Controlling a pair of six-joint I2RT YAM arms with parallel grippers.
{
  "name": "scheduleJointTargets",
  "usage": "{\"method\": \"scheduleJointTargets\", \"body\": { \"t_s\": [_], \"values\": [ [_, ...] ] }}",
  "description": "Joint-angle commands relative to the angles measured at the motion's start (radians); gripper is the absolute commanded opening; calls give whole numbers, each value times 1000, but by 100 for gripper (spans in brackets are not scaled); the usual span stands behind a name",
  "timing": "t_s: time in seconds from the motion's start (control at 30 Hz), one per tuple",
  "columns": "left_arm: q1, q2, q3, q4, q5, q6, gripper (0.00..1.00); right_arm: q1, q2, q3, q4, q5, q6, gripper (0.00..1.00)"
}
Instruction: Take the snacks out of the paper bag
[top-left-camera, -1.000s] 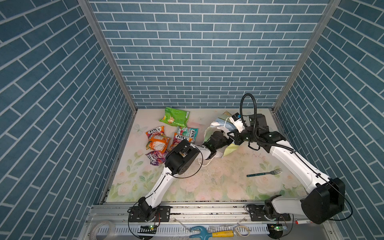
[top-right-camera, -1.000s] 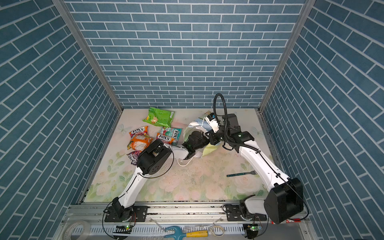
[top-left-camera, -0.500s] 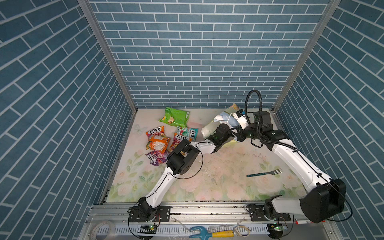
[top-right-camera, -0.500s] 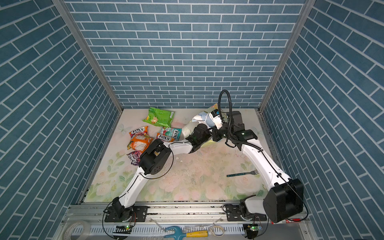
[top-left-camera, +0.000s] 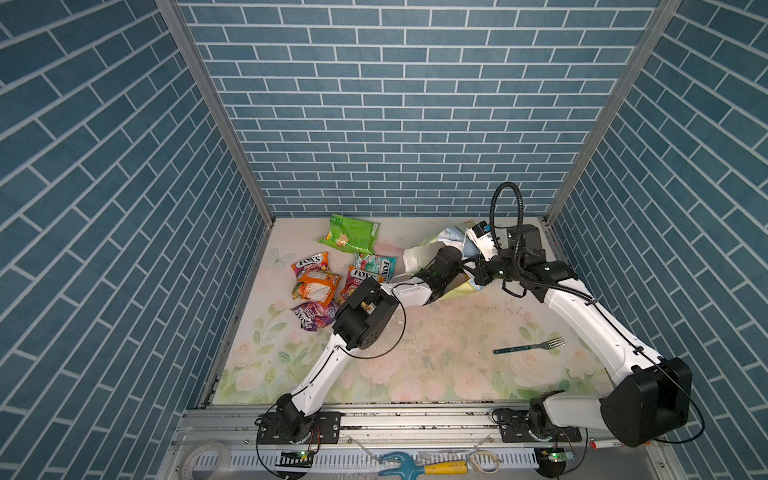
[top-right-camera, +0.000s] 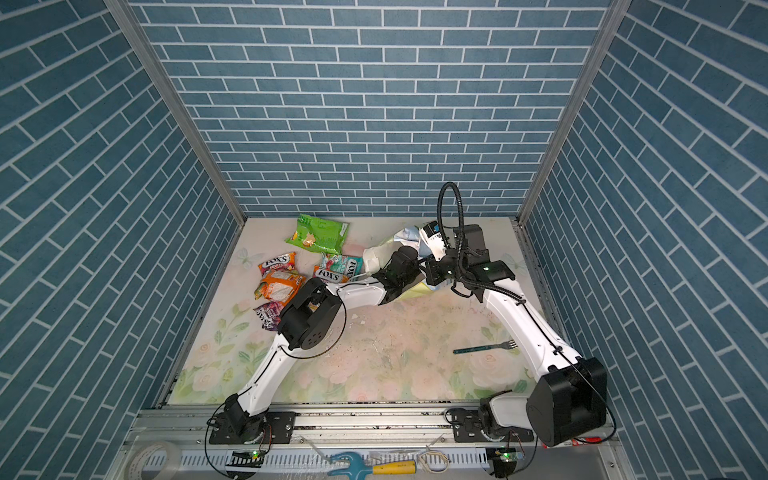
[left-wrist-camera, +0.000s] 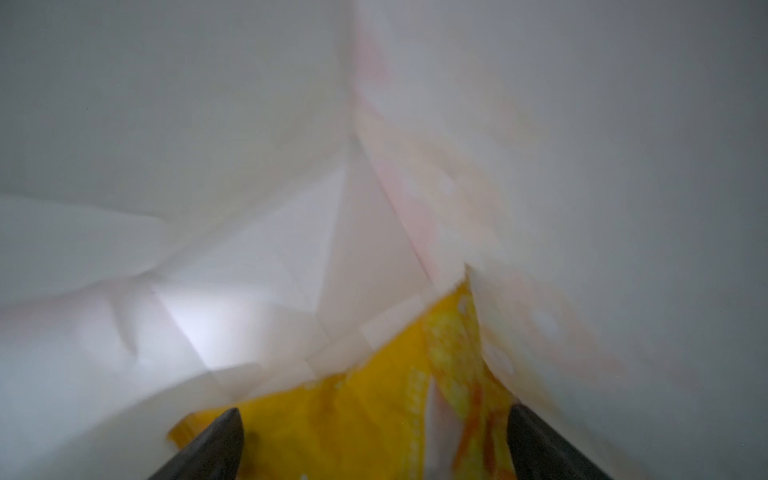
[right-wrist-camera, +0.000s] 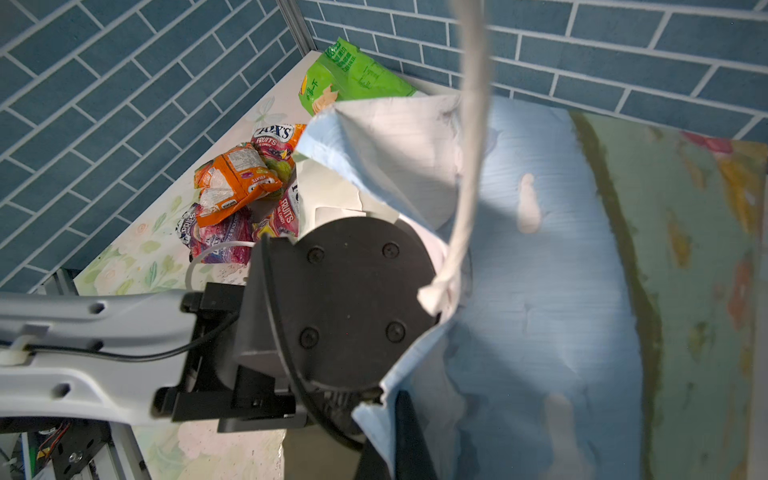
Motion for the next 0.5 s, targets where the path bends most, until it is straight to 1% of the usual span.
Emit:
{"method": "scheduleJointTargets", "body": {
  "t_s": [0.0,0.07,0.13,0.27,0.47],
  "values": [
    [-28,15,-19,40,151,59,100,24,1,1,-13,-130,-26,0],
    [-37,11,-33,21,186,88,100,20,9,14,-10,-127,-30,0],
    [-41,4,-61,15,189,90,100,20,19,32,-14,-125,-38,0],
    [-38,-5,-156,105,198,49,100,19,49,93,-63,-116,-75,0],
    [-9,-45,-202,91,182,-1,100,20,49,133,-123,-68,-118,0]
  ]
}}
